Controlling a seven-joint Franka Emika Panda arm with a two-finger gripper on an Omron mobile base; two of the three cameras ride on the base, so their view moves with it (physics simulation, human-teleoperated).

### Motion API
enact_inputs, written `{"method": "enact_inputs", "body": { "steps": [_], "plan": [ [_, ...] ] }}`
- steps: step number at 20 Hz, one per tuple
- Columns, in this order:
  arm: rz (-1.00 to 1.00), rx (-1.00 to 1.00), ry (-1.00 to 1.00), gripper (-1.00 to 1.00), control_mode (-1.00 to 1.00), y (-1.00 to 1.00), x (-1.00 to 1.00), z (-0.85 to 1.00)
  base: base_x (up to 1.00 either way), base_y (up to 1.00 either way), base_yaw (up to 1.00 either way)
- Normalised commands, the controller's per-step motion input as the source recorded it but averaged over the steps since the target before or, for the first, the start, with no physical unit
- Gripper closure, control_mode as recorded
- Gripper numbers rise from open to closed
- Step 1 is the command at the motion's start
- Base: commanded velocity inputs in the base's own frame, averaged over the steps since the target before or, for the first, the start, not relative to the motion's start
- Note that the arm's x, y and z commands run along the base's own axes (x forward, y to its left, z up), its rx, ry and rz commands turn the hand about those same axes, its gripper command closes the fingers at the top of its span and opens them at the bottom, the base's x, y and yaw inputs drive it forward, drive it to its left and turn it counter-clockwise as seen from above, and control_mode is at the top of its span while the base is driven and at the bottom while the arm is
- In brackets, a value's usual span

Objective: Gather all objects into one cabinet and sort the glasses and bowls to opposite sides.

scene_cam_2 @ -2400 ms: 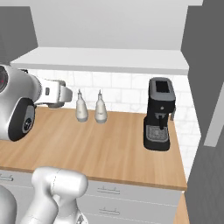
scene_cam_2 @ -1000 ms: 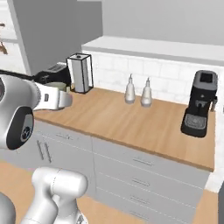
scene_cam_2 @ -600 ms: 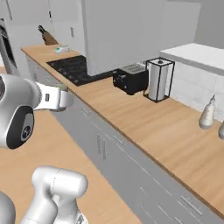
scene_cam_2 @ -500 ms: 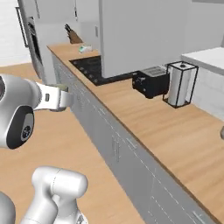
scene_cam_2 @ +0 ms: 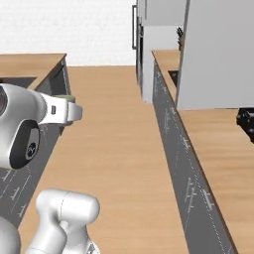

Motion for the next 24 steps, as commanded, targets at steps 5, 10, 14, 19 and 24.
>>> {"method": "enact_inputs", "body": {
  "steps": [5,10,14,19,24],
  "plan": [
    [0.0,0.0,0.0,1.0,1.0,0.0,0.0,0.0,0.92,0.03,0.03],
    [0.0,0.0,0.0,1.0,1.0,0.0,0.0,0.0,1.0,0.11,0.03],
    [0.0,0.0,0.0,1.0,1.0,0.0,0.0,0.0,1.0,0.12,0.09],
    [0.0,0.0,0.0,1.0,1.0,0.0,0.0,0.0,1.0,0.16,0.06],
    [0.0,0.0,0.0,1.0,1.0,0.0,0.0,0.0,1.0,0.17,0.06]
  ]
}}
